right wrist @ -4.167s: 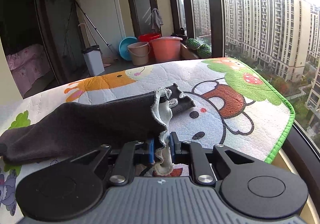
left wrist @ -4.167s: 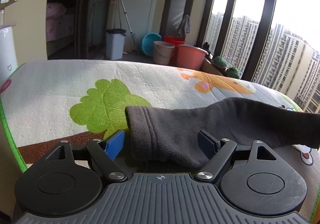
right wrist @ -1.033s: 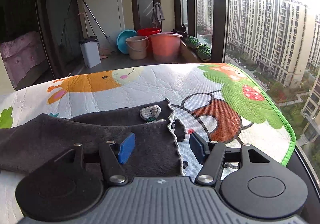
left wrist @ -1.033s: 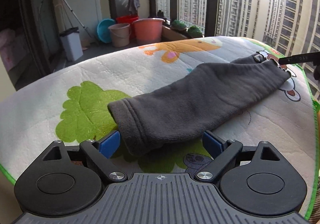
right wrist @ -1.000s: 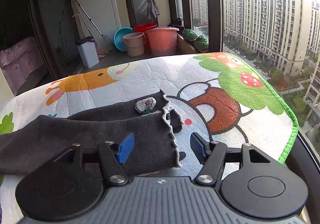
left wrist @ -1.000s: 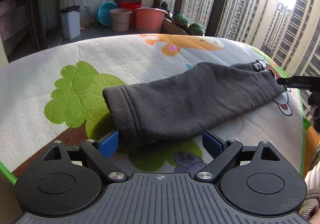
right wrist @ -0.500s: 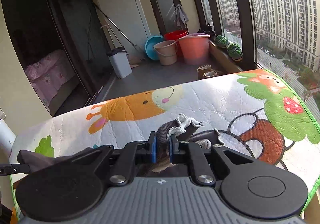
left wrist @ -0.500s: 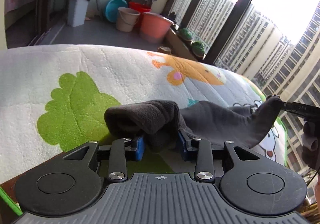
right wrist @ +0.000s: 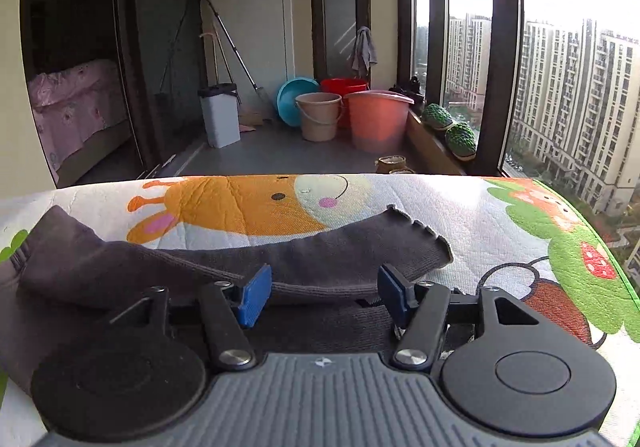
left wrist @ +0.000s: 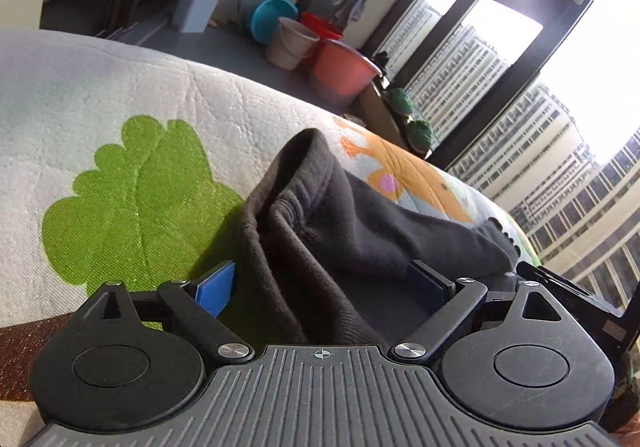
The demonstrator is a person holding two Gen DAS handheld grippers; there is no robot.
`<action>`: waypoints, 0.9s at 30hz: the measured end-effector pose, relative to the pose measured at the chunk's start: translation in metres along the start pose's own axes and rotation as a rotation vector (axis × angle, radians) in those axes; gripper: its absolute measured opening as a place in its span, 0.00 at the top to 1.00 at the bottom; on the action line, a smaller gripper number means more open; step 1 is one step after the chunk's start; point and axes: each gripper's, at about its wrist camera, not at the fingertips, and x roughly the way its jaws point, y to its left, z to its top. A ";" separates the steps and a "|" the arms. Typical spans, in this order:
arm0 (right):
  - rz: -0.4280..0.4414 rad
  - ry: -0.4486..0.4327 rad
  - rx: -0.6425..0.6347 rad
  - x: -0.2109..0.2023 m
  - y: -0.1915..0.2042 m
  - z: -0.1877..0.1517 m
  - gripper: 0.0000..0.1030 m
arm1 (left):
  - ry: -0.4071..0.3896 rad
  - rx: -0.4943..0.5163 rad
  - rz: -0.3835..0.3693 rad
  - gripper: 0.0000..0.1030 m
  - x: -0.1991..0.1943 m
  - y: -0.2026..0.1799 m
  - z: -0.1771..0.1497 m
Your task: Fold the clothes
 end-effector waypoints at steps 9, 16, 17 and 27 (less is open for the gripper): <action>-0.087 0.077 0.217 0.008 -0.039 -0.035 0.50 | -0.041 0.243 0.169 0.45 0.027 -0.044 -0.029; -0.103 0.090 0.136 -0.022 -0.024 -0.055 0.77 | -0.039 0.186 0.148 0.73 -0.005 -0.017 -0.049; -0.097 0.088 0.120 -0.031 -0.020 -0.061 0.77 | -0.037 0.188 0.152 0.73 -0.009 -0.019 -0.053; -0.006 0.122 0.077 -0.102 -0.001 -0.103 0.78 | 0.027 0.194 0.129 0.69 -0.073 -0.008 -0.092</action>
